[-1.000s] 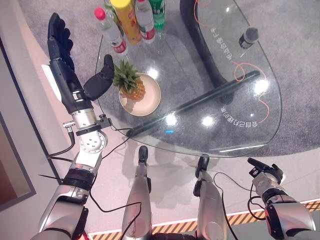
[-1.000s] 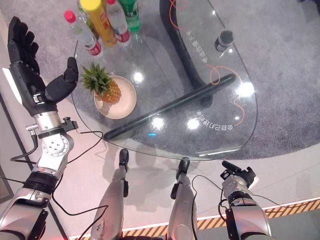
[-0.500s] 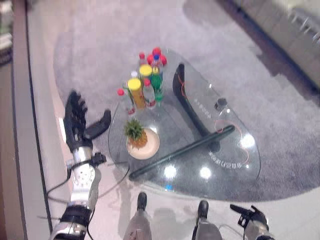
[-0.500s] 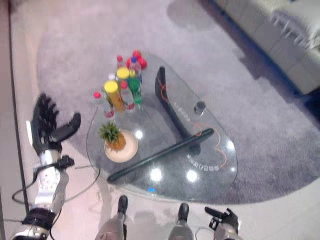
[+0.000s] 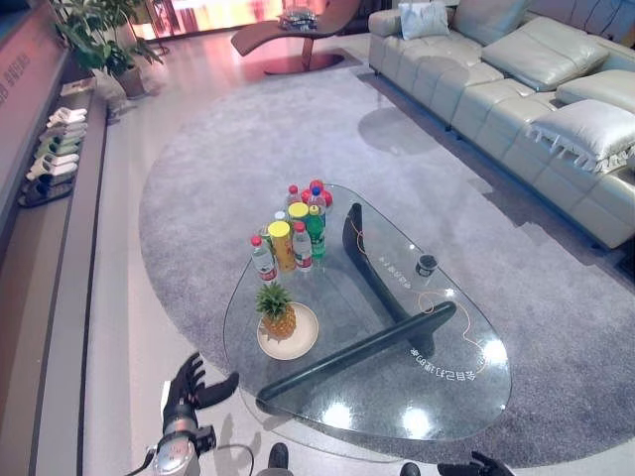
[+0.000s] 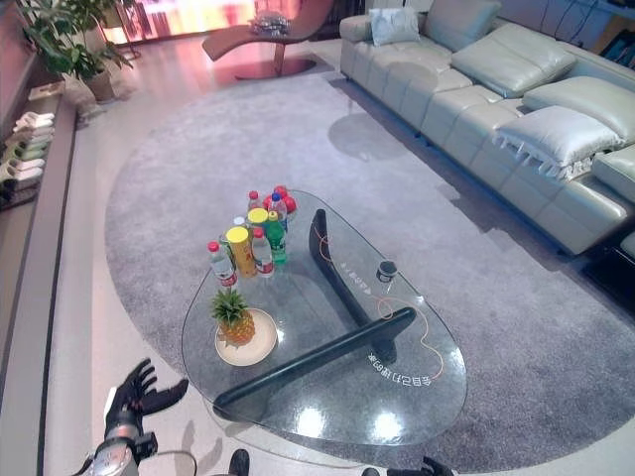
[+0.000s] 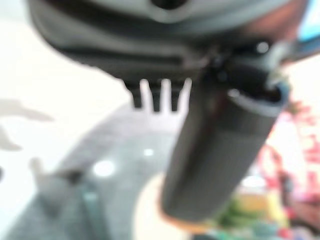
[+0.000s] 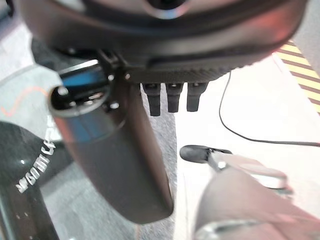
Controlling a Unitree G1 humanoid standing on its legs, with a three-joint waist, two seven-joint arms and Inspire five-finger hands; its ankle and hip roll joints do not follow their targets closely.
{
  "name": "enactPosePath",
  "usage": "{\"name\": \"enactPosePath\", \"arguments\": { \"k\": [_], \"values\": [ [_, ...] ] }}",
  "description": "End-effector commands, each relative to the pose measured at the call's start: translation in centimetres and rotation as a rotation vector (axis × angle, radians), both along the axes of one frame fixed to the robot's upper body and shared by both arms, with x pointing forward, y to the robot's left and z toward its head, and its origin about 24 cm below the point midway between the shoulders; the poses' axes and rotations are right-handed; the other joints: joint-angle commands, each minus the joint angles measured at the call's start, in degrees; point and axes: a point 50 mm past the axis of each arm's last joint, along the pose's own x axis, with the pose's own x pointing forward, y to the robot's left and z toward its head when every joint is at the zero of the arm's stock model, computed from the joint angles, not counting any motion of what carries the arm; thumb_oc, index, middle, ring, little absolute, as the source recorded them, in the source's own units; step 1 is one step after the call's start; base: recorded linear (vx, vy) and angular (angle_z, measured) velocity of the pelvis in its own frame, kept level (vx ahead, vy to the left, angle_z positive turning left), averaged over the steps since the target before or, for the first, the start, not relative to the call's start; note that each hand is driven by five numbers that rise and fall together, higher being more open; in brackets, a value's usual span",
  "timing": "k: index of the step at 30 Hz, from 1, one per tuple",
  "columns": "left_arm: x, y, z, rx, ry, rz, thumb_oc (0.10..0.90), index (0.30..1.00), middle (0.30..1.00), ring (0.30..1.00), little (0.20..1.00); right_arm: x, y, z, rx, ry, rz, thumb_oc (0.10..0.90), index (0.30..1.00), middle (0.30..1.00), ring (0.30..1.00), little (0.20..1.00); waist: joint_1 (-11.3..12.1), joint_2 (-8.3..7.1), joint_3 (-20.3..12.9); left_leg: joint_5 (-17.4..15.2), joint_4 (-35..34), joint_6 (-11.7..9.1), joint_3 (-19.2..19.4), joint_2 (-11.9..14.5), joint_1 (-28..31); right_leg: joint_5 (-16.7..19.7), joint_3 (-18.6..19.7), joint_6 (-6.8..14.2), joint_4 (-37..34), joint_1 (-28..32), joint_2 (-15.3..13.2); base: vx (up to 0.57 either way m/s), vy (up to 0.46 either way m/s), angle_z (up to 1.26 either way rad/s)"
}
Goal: Pick up the fruit to the plate
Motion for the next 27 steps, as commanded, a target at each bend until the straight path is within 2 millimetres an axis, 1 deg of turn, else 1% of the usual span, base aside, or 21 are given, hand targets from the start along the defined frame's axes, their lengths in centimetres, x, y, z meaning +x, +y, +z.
{"name": "enactPosePath", "arguments": {
  "k": [1,2,3,6,7,8,14,19,21,27],
  "values": [
    [3.2,0.8,1.2,0.031,-0.029,-0.112,0.800,0.900,0.900,0.900,0.900,1.3,-1.8,0.8,-0.044,0.014,0.069,0.800,0.900,0.900,0.900,0.900,-0.61,-0.15,1.43,-2.52,0.34,0.48,2.69,1.03,3.03,0.25,0.18,-1.32,1.00,0.53,-0.02,0.04,0.021,0.00],
    [2.8,0.8,0.9,0.026,0.003,-0.116,0.800,0.900,0.900,0.900,0.900,1.3,-1.9,0.8,-0.042,0.021,0.070,0.800,0.900,0.900,0.900,0.900,-0.70,-0.11,1.37,-2.57,0.34,0.48,2.77,1.06,3.19,0.18,0.22,-1.31,0.99,0.67,0.02,0.03,0.022,-0.01],
    [1.6,0.8,0.0,0.009,0.097,-0.131,0.800,0.900,0.900,0.900,0.900,1.2,-1.9,0.8,-0.038,0.036,0.077,0.800,0.900,0.900,0.900,0.900,-0.91,-0.03,1.14,-2.66,0.34,0.48,2.86,1.09,3.48,0.09,0.26,-1.26,0.97,0.88,0.05,0.00,0.000,0.00],
    [-0.2,0.8,-1.1,0.036,0.235,-0.165,0.800,0.900,0.900,0.900,0.900,1.0,-2.0,0.8,-0.040,0.053,0.095,0.800,0.900,0.900,0.900,0.900,-1.30,0.14,0.84,-2.80,0.34,0.58,2.92,1.04,4.00,0.02,0.44,-1.25,0.98,1.20,0.17,0.00,0.000,0.00],
    [-1.3,0.9,-1.7,0.026,0.324,-0.179,0.800,0.900,0.900,0.900,0.900,1.0,-2.0,0.8,-0.039,0.063,0.106,0.800,0.900,0.900,0.900,0.900,-1.52,0.22,0.70,-2.85,0.34,0.58,2.97,1.07,4.22,-0.03,0.53,-1.23,1.06,1.30,0.19,0.04,0.042,-0.03],
    [-3.1,0.6,-2.6,0.003,0.481,-0.207,0.800,0.900,0.900,0.900,0.900,1.1,-1.9,0.7,-0.048,0.086,0.156,0.800,0.900,0.900,0.900,0.900,-1.97,0.35,0.34,-3.07,0.34,0.65,3.30,1.11,4.82,-0.07,0.66,-1.15,1.04,1.68,0.11,0.04,0.039,-0.05],
    [-3.9,-0.7,-3.4,-0.054,0.609,-0.306,0.800,0.900,0.900,0.900,0.900,1.2,-1.7,0.6,-0.056,0.127,0.220,0.800,0.900,0.900,0.900,0.900,-2.27,0.67,-0.36,-3.67,0.34,0.69,3.32,1.11,5.47,-0.05,0.77,-0.95,0.74,2.13,0.02,0.01,0.009,-0.03],
    [-4.5,-1.1,-3.7,-0.020,0.679,-0.394,0.800,0.900,0.900,0.900,0.900,1.1,-1.3,0.5,-0.061,0.160,0.272,0.800,0.900,0.900,0.900,0.900,-2.28,0.47,-0.88,-3.79,0.34,0.46,3.82,1.53,5.31,0.39,0.55,-0.55,0.27,1.74,-0.06,0.00,0.000,0.00],
    [-4.6,-1.2,-3.7,-0.026,0.684,-0.389,0.800,0.900,0.900,0.900,0.900,1.1,-1.2,0.4,-0.063,0.171,0.289,0.800,0.900,0.900,0.900,0.900,-2.32,0.40,-1.00,-3.73,0.34,0.40,4.00,1.75,5.07,0.51,0.73,-0.49,0.27,1.29,0.03,-0.04,-0.012,-0.01],
    [-3.8,-1.4,-3.6,-0.025,0.659,-0.407,0.800,0.900,0.900,0.900,0.900,1.6,-1.2,0.5,-0.073,0.166,0.314,0.800,0.900,0.900,0.900,0.900,-2.26,0.29,-0.83,-3.58,0.34,0.20,4.52,2.25,4.50,0.65,0.68,-0.40,0.27,0.48,0.03,-0.05,-0.008,-0.06]
  ]
}}
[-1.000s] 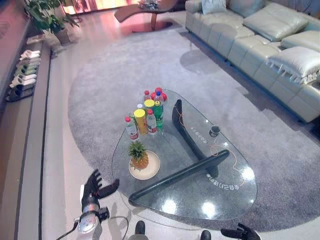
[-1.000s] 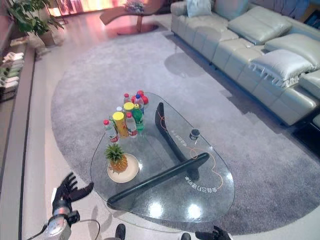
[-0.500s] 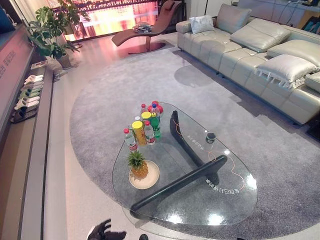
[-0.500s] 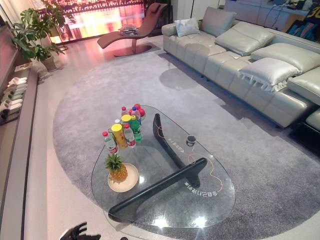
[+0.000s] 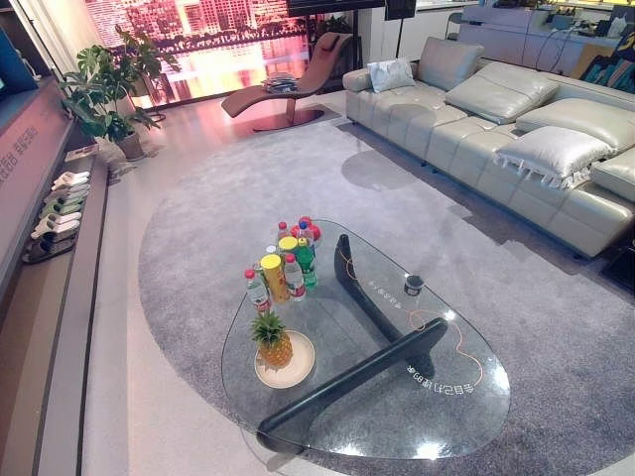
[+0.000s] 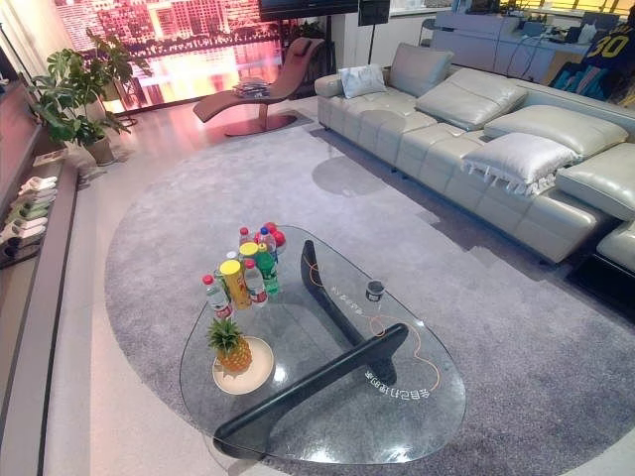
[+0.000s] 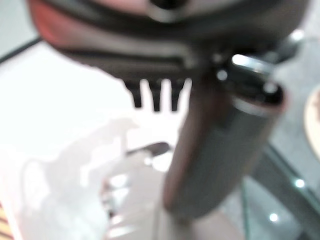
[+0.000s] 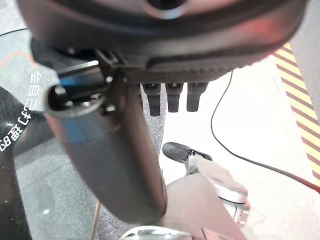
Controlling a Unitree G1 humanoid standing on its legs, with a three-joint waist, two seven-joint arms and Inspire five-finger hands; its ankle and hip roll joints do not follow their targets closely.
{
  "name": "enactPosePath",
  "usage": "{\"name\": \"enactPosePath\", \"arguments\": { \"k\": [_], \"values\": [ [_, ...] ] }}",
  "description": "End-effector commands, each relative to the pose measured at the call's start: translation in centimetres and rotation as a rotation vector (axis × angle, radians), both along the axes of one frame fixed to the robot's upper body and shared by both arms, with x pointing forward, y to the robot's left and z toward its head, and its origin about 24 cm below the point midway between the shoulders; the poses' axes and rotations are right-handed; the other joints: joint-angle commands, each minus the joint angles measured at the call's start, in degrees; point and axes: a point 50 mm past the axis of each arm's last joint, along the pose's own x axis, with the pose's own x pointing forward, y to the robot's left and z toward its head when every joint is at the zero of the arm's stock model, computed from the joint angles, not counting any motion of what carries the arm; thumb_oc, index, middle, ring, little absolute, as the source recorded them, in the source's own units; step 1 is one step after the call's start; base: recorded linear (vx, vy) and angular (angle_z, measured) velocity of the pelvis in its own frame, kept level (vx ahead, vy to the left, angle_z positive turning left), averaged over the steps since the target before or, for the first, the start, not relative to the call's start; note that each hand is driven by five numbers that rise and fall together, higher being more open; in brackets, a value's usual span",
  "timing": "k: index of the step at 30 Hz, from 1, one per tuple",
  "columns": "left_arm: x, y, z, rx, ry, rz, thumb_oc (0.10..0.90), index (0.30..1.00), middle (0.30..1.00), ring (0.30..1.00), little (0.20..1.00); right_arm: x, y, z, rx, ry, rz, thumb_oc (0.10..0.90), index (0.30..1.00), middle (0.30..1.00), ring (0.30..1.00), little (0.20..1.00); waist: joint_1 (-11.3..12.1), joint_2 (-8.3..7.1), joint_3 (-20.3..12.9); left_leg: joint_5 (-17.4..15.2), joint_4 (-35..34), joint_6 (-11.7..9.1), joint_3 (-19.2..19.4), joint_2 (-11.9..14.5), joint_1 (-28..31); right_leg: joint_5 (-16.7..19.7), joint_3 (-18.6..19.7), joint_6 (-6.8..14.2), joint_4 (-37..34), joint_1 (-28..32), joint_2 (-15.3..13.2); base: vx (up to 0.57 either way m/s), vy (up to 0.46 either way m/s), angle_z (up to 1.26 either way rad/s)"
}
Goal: Pick up the fruit to the plate
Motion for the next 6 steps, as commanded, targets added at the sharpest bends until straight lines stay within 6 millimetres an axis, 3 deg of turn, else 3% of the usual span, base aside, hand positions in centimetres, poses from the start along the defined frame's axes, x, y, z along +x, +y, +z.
{"name": "enactPosePath", "arguments": {
  "k": [1,6],
  "values": [
    [3.57,0.39,0.70,0.013,-0.054,-0.061,0.800,0.900,0.900,0.900,0.900,2.41,-0.25,0.47,-0.021,-0.012,0.053,0.800,0.900,0.900,0.900,0.900,0.59,-1.13,3.11,-3.14,0.35,0.54,2.62,1.31,2.56,0.77,-0.62,-0.19,0.26,-0.47,-0.63,-0.03,0.001,-0.11],
    [3.56,0.38,0.71,0.005,-0.058,-0.060,0.800,0.900,0.900,0.900,0.900,2.32,-0.12,0.40,-0.025,-0.001,0.074,0.800,0.900,0.900,0.900,0.900,0.60,-1.18,2.91,-3.16,0.35,0.63,2.75,1.38,2.50,0.79,-0.57,-0.23,0.26,-0.64,-0.69,-0.01,0.003,-0.02]
  ]
}}
